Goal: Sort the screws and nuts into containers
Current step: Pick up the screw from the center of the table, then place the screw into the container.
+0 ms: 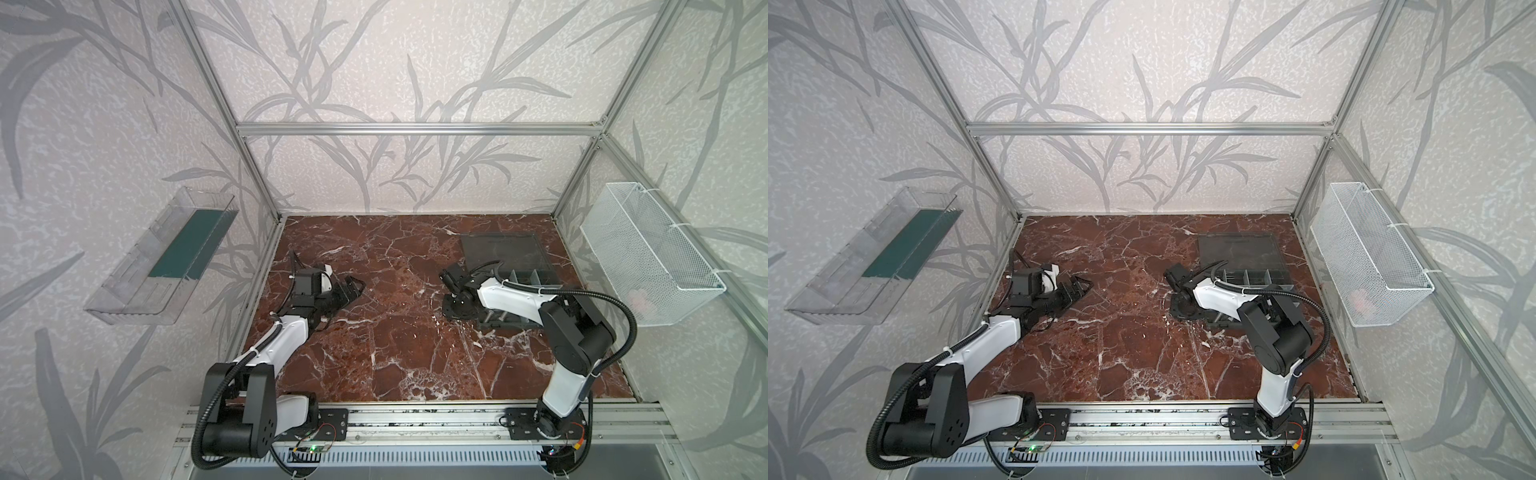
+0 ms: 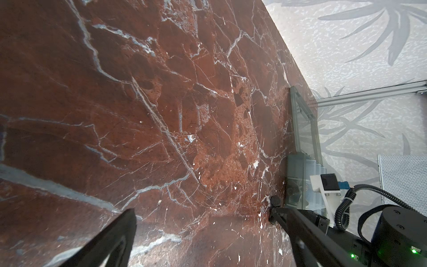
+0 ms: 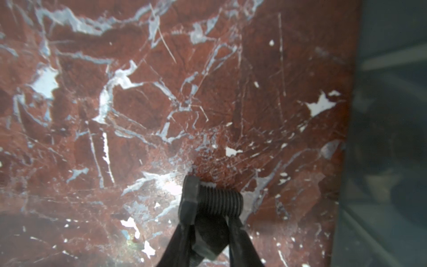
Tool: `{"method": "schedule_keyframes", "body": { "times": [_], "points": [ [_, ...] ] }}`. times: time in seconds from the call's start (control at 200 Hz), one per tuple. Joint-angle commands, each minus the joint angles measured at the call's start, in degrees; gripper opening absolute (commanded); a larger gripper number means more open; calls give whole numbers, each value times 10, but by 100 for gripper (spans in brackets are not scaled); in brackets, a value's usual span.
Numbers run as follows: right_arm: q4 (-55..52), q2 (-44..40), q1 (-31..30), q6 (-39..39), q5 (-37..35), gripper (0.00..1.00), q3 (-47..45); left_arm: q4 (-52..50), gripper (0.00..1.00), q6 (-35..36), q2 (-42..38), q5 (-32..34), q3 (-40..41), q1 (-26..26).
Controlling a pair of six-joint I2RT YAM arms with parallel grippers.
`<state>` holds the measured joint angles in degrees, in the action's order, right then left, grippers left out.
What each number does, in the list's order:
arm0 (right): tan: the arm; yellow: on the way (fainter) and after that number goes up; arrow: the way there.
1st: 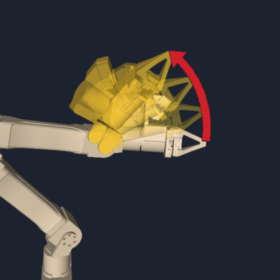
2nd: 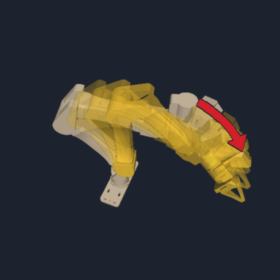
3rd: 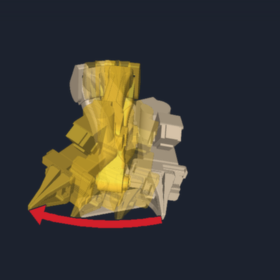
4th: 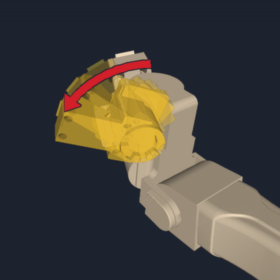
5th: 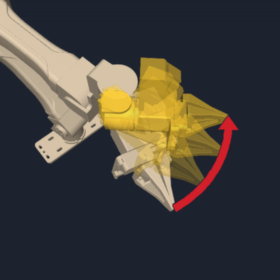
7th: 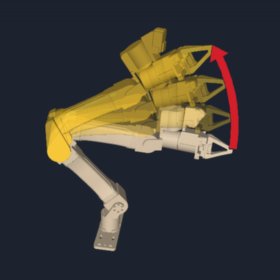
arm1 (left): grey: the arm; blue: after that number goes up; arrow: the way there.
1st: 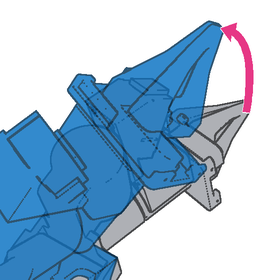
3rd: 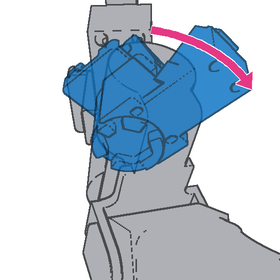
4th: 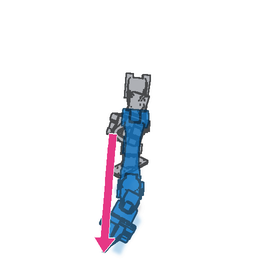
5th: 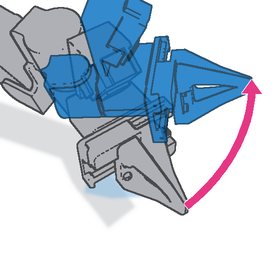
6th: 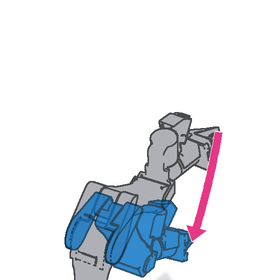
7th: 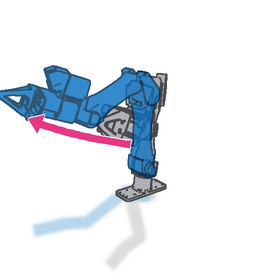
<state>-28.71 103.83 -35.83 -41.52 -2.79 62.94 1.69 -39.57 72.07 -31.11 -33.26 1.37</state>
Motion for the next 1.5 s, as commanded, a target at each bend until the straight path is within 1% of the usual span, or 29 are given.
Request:
{"method": "schedule_keyframes", "body": {
  "times": [0.0,0.135,0.155,0.19,0.325,0.345,0.505,0.605,0.675,0.79,0.89,0.95,1.035,1.21,1.385,1.495],
  "points": [
    [-23,12,-1,21,-11,20,6,-6,99,7,-7,8,1,-3],
    [-42,-6,-1,45,-20,13,11,-6,99,6,-6,7,1,-3],
    [-46,-9,0,45,-21,13,12,-6,99,6,-6,7,1,-3],
    [-51,-18,0,71,-21,12,13,-6,99,6,-7,7,0,-3],
    [-66,-57,3,106,-16,10,8,-4,99,6,-4,6,0,-3],
    [-68,-77,4,112,-14,10,7,-3,99,6,-4,5,-1,-3],
    [-105,-163,25,138,-26,10,-4,0,99,4,0,4,-2,-3],
    [-136,-222,66,140,-39,10,-18,3,99,2,0,1,-1,-3],
    [-151,-261,109,135,-43,10,-34,5,99,2,0,0,-2,-3],
    [-165,-325,175,126,-72,9,-72,6,99,1,0,-1,-2,-4],
    [-172,-365,247,122,-59,9,-100,9,99,-1,0,-3,-1,-4],
    [-170,-382,281,125,-55,8,-115,12,99,-2,1,-6,-1,-4],
    [-166,-391,315,129,-57,8,-135,15,99,-5,2,-7,-1,-3],
    [-142,-381,365,146,-36,8,-157,11,99,-3,1,-7,-1,-4],
    [-112,-353,410,170,-22,7,-160,6,99,-2,-2,-4,0,-3],
    [-105,-330,425,183,-20,7,-150,4,99,-2,-4,-4,0,-3]
  ]
}}
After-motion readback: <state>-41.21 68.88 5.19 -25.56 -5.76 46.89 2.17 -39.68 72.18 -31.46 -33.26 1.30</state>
